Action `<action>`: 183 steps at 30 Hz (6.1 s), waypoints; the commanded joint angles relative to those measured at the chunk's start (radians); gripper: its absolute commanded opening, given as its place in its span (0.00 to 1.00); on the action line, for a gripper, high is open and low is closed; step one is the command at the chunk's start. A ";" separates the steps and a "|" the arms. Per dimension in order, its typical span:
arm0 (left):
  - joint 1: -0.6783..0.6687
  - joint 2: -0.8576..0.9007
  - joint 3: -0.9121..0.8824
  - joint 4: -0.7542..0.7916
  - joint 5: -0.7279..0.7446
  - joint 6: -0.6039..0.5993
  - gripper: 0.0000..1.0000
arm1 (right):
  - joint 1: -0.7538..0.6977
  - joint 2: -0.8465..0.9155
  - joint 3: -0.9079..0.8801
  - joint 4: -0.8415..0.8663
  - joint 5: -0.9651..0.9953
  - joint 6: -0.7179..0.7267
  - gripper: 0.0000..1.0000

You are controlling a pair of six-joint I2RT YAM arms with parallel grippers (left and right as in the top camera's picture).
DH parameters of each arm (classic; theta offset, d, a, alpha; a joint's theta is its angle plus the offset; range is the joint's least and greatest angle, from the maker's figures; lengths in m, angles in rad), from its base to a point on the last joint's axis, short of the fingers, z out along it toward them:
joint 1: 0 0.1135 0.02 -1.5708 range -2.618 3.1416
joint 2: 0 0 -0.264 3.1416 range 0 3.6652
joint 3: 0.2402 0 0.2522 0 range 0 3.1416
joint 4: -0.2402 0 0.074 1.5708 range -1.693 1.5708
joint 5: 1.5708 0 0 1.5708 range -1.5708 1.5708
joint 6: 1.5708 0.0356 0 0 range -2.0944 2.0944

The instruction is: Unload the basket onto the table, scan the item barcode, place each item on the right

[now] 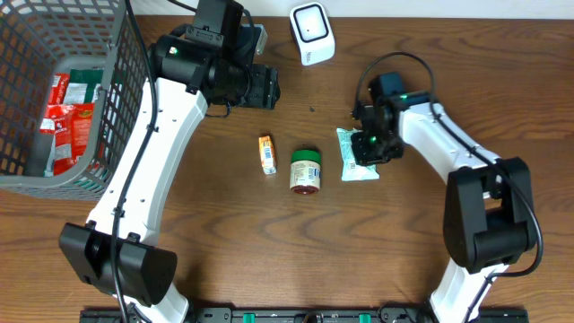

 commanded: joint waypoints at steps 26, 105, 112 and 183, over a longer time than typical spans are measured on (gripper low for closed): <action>0.001 -0.007 -0.015 -0.005 -0.014 0.018 0.71 | 0.024 -0.111 0.140 0.016 0.089 0.015 0.46; 0.001 -0.006 -0.015 -0.023 -0.120 0.017 0.35 | -0.023 -0.115 -0.321 0.530 0.045 0.019 0.35; 0.001 -0.006 -0.015 -0.020 -0.119 0.017 0.35 | -0.027 -0.114 -0.321 0.588 0.089 0.019 0.39; 0.923 0.629 0.405 -0.266 -0.165 0.187 0.89 | -0.094 -0.290 -0.084 0.077 -0.024 0.019 0.99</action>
